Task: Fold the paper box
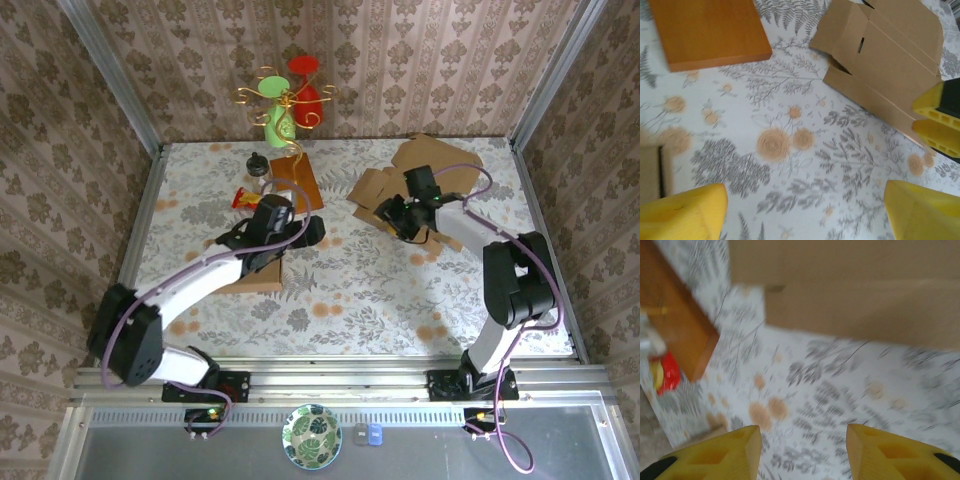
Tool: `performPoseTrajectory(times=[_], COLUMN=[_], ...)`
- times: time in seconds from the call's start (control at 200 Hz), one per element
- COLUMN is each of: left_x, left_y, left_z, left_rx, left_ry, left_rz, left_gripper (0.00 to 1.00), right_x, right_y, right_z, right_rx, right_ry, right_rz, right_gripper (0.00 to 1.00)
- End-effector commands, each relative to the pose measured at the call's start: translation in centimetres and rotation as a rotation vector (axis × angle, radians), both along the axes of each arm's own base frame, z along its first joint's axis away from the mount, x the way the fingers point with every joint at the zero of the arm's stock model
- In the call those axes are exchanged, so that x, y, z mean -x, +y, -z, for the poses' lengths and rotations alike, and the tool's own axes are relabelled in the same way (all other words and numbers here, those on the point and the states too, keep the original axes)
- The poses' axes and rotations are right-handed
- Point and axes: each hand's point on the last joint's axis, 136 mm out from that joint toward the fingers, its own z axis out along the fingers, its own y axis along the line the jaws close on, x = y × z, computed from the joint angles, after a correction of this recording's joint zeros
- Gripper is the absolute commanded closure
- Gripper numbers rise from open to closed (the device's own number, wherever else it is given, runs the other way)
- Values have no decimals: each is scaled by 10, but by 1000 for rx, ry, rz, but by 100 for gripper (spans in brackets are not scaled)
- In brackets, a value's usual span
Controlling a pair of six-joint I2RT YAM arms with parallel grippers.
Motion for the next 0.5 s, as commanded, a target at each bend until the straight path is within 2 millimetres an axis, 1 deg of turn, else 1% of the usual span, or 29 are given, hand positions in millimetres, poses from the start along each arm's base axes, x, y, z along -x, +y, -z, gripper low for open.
performPoseTrajectory(times=[0.0, 0.06, 0.115, 0.225, 0.345, 0.43, 0.495], left_x=[-19, -26, -33, -40, -41, -38, -36], left_y=[-18, -30, -36, -45, -48, -48, -46], left_z=[9, 12, 14, 17, 18, 22, 25], left_rx=[126, 161, 170, 182, 184, 183, 186], left_ry=[61, 74, 87, 97, 103, 114, 122], left_rz=[-79, -78, -87, -95, -101, -105, -112], left_gripper=[25, 29, 30, 30, 30, 30, 30], right_x=[-26, -39, -49, -54, -43, -28, -15], right_y=[-16, -23, -27, -30, -30, -29, -26], right_z=[13, 24, 34, 56, 72, 83, 88], right_rx=[-72, -96, -108, -104, -88, -76, -72], right_ry=[14, 38, 55, 119, 188, 237, 263], right_rz=[115, 160, 190, 218, 216, 198, 177], right_gripper=[50, 50, 50, 50, 50, 51, 51])
